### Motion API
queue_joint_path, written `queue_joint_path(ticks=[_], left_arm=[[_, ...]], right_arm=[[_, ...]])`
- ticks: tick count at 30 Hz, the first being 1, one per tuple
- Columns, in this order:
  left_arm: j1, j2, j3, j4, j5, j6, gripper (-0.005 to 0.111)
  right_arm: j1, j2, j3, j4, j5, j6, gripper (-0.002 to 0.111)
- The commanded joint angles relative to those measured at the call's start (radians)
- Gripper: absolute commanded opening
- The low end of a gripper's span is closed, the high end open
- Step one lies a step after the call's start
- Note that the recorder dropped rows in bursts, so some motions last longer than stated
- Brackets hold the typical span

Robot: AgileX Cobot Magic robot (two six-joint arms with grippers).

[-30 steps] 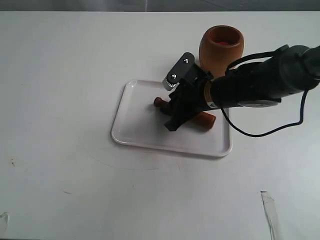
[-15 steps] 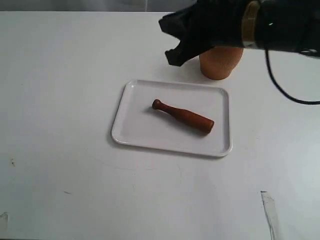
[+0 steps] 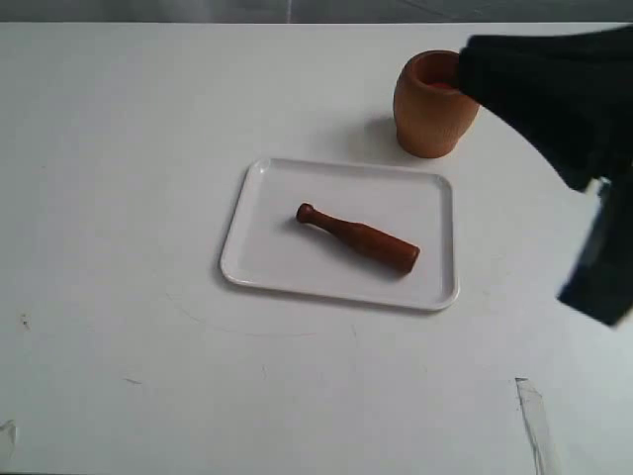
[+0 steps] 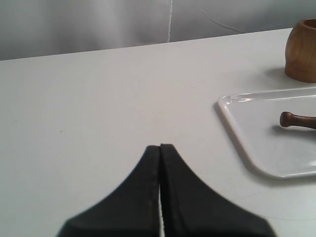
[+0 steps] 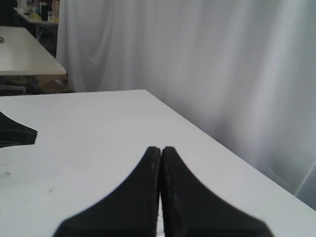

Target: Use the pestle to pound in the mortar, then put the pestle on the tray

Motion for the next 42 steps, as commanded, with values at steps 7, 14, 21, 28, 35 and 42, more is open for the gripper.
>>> queue_joint_path(ticks=[7, 14, 21, 28, 35, 42], left_arm=[[-0.008, -0.001, 0.001, -0.007, -0.003, -0.008, 0.000], [-0.008, -0.001, 0.001, -0.007, -0.003, -0.008, 0.000], [-0.008, -0.001, 0.001, -0.007, -0.003, -0.008, 0.000], [-0.008, -0.001, 0.001, -0.007, -0.003, -0.008, 0.000], [-0.008, -0.001, 0.001, -0.007, -0.003, -0.008, 0.000], [-0.008, -0.001, 0.001, -0.007, -0.003, -0.008, 0.000]], right_arm=[[0.002, -0.226, 0.159, 0.018, -0.107, 0.029, 0.000], [0.002, -0.230, 0.159, 0.018, -0.105, 0.029, 0.000], [0.000, -0.241, 0.159, 0.018, -0.085, 0.033, 0.000], [-0.155, -0.418, 0.219, 0.011, 0.006, 0.061, 0.000], [-0.322, -0.653, 0.347, 0.011, 0.096, 0.086, 0.000], [-0.389, -0.745, 0.472, 0.021, 0.156, 0.159, 0.000]])
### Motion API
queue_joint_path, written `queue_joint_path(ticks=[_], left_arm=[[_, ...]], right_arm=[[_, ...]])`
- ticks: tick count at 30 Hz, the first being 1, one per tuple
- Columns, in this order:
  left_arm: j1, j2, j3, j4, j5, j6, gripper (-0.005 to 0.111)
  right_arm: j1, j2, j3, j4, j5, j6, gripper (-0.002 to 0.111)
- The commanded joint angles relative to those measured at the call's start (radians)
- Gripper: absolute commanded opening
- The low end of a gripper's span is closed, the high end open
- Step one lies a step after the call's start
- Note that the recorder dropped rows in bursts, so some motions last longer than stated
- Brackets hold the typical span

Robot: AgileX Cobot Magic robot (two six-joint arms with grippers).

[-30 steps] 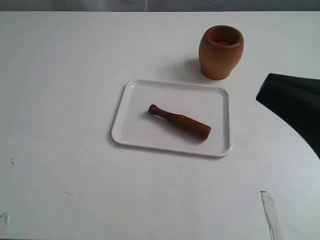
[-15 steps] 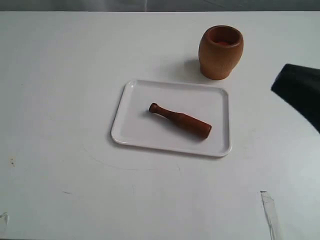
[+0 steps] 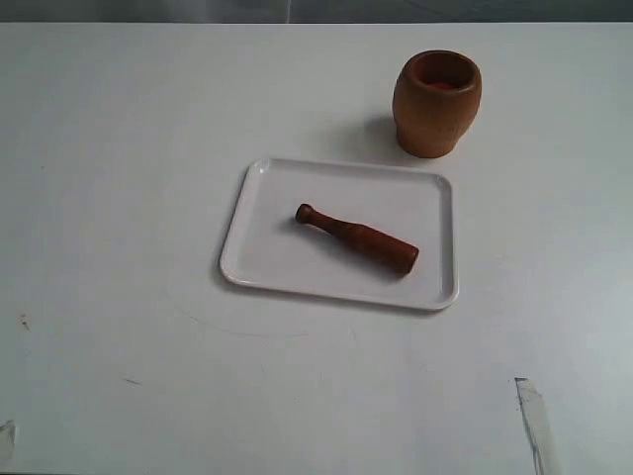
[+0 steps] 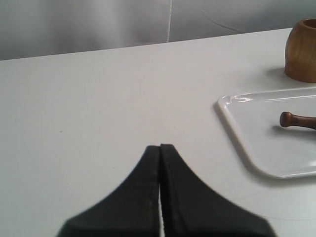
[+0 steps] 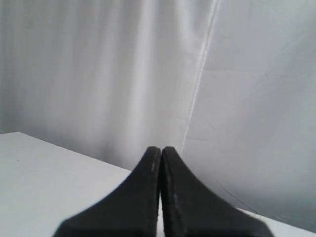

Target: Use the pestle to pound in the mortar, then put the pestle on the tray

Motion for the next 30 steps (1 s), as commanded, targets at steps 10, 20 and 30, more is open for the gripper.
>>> queue_joint_path(ticks=[10, 20, 30], left_arm=[[-0.008, -0.001, 0.001, -0.007, -0.003, -0.008, 0.000], [-0.008, -0.001, 0.001, -0.007, -0.003, -0.008, 0.000], [-0.008, -0.001, 0.001, -0.007, -0.003, -0.008, 0.000]], right_arm=[[-0.026, -0.021, 0.071, 0.036, 0.060, 0.032, 0.000], [-0.026, -0.021, 0.071, 0.058, 0.056, 0.023, 0.000], [-0.026, -0.021, 0.071, 1.125, 0.295, -1.076, 0.000]])
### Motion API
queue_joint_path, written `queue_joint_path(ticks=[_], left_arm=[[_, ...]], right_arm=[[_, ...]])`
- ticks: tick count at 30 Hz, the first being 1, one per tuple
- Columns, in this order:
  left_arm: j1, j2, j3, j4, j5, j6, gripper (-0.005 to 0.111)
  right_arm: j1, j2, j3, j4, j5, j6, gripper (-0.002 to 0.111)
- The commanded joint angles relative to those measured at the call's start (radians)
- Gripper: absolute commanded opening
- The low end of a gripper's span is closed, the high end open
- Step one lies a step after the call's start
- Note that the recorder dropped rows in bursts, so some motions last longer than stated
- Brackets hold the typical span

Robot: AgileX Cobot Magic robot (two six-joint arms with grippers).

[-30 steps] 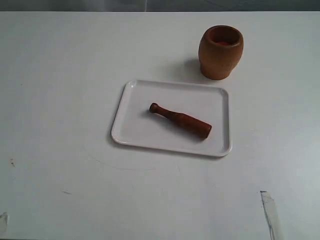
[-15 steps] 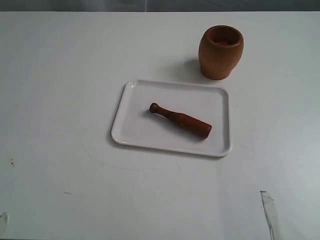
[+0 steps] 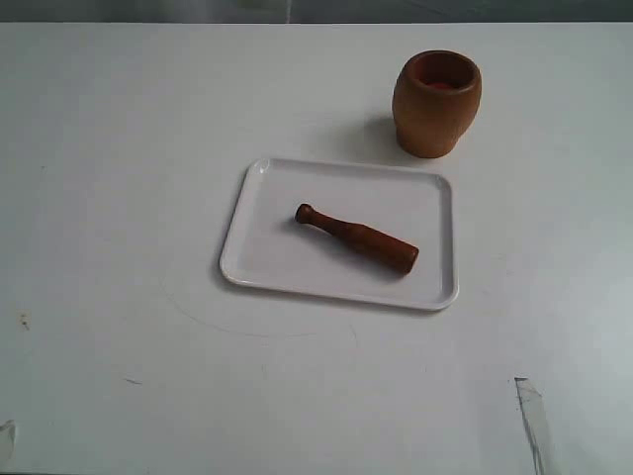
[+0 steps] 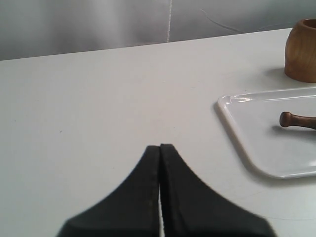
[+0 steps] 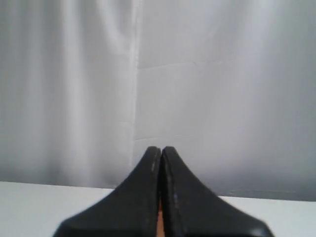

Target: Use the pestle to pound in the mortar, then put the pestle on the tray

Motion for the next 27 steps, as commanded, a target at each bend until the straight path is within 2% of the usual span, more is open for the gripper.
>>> queue_joint_path(ticks=[1, 9, 16, 22, 27], left_arm=[[-0.008, -0.001, 0.001, -0.007, -0.003, -0.008, 0.000], [-0.008, -0.001, 0.001, -0.007, -0.003, -0.008, 0.000], [-0.008, -0.001, 0.001, -0.007, -0.003, -0.008, 0.000], [-0.008, -0.001, 0.001, -0.007, -0.003, -0.008, 0.000], [-0.008, -0.001, 0.001, -0.007, -0.003, -0.008, 0.000]], right_arm=[[-0.007, -0.003, 0.004, 0.438, 0.136, -0.560, 0.000], [-0.009, -0.003, 0.004, 0.481, 0.269, -0.727, 0.000], [-0.011, -0.003, 0.004, 0.480, 0.300, -0.718, 0.000], [-0.103, -0.003, 0.004, 0.476, 0.315, -0.739, 0.000], [-0.108, -0.003, 0.004, 0.476, 0.319, -0.697, 0.000]])
